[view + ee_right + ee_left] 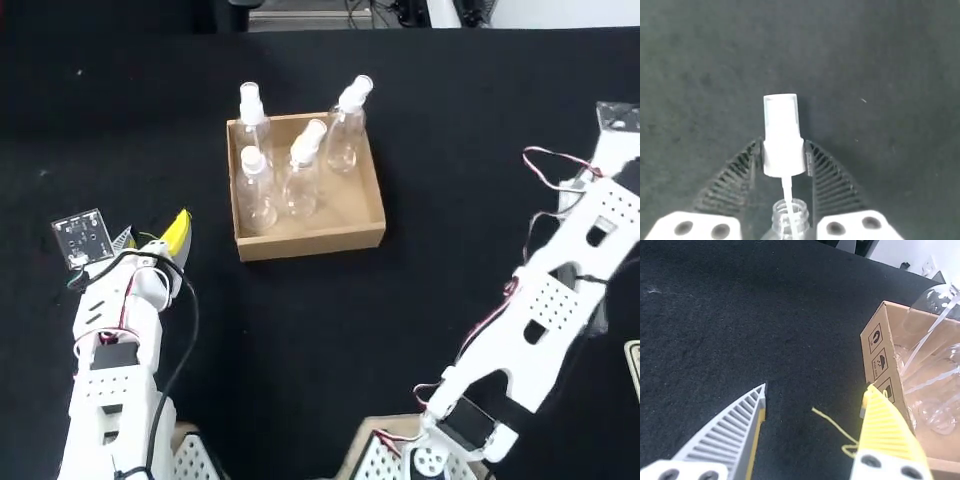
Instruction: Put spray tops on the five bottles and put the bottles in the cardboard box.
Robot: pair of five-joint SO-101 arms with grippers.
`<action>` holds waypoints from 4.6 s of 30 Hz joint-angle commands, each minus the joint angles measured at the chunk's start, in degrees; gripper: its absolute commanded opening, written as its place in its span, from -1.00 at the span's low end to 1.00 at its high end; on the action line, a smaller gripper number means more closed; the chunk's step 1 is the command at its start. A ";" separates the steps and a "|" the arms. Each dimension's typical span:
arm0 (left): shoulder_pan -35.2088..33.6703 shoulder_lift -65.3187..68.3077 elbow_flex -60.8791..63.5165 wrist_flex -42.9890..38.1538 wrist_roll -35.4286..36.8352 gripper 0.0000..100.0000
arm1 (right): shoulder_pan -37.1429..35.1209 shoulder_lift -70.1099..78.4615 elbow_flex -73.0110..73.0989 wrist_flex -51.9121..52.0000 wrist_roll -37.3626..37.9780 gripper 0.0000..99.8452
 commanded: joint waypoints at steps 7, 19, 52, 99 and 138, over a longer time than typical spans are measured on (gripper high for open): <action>0.57 -0.79 -0.48 -0.79 -0.62 -0.42 | 1.23 -6.55 -1.71 3.43 -1.05 -0.98; 0.57 -0.88 -0.48 -0.79 -0.62 -0.42 | -0.97 -16.57 -1.45 10.02 -4.66 -0.98; 0.48 -0.88 -0.57 -0.97 -0.62 -0.42 | 3.52 -26.68 -1.36 10.46 -9.58 -0.98; 0.48 -0.88 -0.57 -0.79 -0.62 -0.42 | 2.81 -60.44 34.59 9.14 -12.75 -0.98; 0.40 -0.88 -0.57 -0.79 -0.62 -0.42 | 2.37 -141.41 133.23 -49.23 -12.92 -0.98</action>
